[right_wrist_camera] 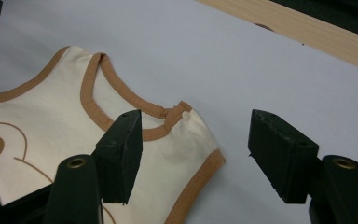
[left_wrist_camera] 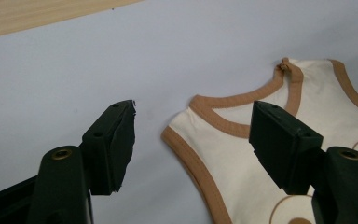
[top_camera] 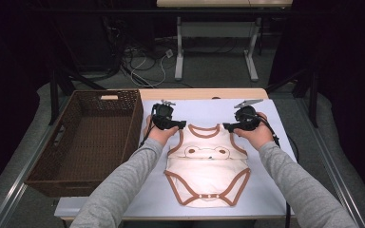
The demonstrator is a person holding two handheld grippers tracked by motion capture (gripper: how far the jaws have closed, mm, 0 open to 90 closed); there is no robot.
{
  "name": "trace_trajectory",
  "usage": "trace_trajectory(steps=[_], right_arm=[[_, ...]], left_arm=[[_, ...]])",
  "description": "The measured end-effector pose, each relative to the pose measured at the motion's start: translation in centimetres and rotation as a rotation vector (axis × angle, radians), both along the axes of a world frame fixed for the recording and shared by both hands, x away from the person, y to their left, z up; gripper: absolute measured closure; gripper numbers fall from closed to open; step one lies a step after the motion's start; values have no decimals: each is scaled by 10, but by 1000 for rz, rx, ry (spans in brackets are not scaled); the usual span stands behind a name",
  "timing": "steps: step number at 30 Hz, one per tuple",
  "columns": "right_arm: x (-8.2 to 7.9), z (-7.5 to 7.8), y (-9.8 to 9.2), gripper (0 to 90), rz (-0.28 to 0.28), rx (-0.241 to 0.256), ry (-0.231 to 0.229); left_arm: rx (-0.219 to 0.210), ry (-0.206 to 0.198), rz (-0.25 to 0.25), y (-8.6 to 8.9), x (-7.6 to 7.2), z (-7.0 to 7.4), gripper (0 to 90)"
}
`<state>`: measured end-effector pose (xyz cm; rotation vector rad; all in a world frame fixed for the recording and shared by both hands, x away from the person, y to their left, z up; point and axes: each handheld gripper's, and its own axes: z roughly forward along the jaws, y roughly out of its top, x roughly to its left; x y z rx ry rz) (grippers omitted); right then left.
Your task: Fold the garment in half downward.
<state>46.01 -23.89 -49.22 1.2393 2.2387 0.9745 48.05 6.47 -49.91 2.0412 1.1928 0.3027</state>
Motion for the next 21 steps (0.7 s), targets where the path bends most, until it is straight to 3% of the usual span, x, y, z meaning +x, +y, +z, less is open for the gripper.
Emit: trace_trajectory(steps=[6,11,15,21], right_arm=[[7,-7,1,403,2,47,15],[10,-12,0,426,-7,33,29],[12,-13,-1,441,-12,42,42],[13,-16,0,448,-18,15,31]], left_arm=[[20,10,7,-3,10,-10,325],[5,29,21,-6,19,-20,354],[31,17,0,-11,22,-26,385],[40,61,6,-17,25,-34,457]])
